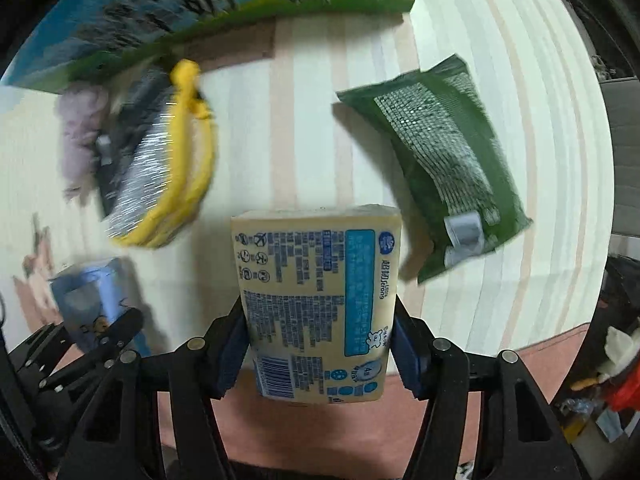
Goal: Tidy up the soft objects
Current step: 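Carry tissue pack and milk carton into the box and release both, then grasp the lilac cloth with left tool while right tool grasps the steel scrubber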
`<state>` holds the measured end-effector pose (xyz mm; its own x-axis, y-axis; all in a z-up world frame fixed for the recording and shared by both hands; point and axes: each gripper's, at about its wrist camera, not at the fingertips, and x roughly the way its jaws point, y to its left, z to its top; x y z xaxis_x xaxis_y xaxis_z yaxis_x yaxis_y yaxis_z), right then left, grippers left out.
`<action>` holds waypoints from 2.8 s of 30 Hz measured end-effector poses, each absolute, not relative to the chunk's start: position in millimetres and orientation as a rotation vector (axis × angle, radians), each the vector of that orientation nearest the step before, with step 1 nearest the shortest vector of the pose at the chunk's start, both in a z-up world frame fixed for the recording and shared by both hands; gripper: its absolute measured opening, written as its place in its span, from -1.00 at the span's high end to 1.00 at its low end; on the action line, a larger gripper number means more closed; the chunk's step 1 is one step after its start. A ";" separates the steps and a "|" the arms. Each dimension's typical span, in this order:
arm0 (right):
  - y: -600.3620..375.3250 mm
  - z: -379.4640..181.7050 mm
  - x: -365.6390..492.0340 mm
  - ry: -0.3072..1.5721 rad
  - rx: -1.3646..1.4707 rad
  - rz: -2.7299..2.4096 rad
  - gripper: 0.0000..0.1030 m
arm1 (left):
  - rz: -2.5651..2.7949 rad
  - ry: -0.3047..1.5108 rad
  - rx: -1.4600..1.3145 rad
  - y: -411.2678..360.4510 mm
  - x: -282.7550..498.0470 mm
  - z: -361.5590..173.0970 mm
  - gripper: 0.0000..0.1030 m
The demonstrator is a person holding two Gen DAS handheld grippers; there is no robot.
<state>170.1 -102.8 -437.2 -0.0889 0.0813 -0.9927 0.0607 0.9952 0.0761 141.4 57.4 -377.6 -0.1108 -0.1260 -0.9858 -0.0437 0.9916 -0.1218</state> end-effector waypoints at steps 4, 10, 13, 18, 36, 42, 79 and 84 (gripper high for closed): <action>-104.9 -389.4 161.0 1.599 0.179 0.089 -0.26 | -0.131 1.617 -0.197 68.0 148.8 -329.6 0.28; -114.2 -295.1 201.0 1.463 0.234 0.185 -0.26 | -0.228 1.473 -0.224 37.1 217.1 -249.3 0.28; -106.1 -248.6 237.9 1.390 0.211 0.208 -0.26 | -0.241 1.417 -0.190 24.7 261.4 -218.2 0.28; -103.4 -228.9 317.0 1.350 0.176 0.173 -0.26 | -0.223 1.400 -0.114 17.2 359.4 -214.1 0.28; -114.4 -385.8 441.3 1.595 0.149 -0.003 -0.26 | -0.155 1.647 -0.067 12.4 548.6 -352.1 0.27; -110.4 -408.3 442.6 1.640 0.126 -0.011 -0.26 | -0.167 1.689 -0.055 3.0 564.6 -372.3 0.27; -83.5 -321.5 396.5 1.415 0.069 -0.031 -1.00 | -0.098 1.356 0.030 31.8 424.8 -242.2 -0.97; -85.7 -297.8 375.4 1.369 0.087 -0.003 -1.00 | -0.066 1.312 0.044 30.6 399.7 -218.5 -0.97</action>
<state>375.4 -85.7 -297.8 0.2006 0.0487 -0.9785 0.0532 0.9968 0.0605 399.7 30.6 -218.5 0.2548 -0.0239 -0.9667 0.0739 0.9973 -0.0052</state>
